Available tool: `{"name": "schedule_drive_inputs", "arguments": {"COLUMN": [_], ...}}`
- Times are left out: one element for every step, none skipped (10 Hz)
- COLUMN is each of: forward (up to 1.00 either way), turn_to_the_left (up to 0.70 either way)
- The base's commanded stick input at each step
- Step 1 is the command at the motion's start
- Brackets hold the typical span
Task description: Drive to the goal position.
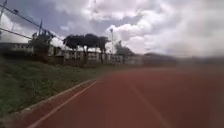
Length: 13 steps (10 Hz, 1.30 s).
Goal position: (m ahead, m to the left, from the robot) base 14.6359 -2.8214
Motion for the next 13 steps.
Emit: {"name": "schedule_drive_inputs", "arguments": {"forward": [1.00, 1.00, 1.00, 1.00, 1.00, 1.00, 1.00, 1.00, 1.00, 1.00, 1.00, 1.00, 1.00], "turn_to_the_left": [0.00, 0.00, 0.00, 0.00, 0.00, 0.00, -0.10, -0.34, -0.36, -0.36, -0.36, -0.36, -0.36]}}
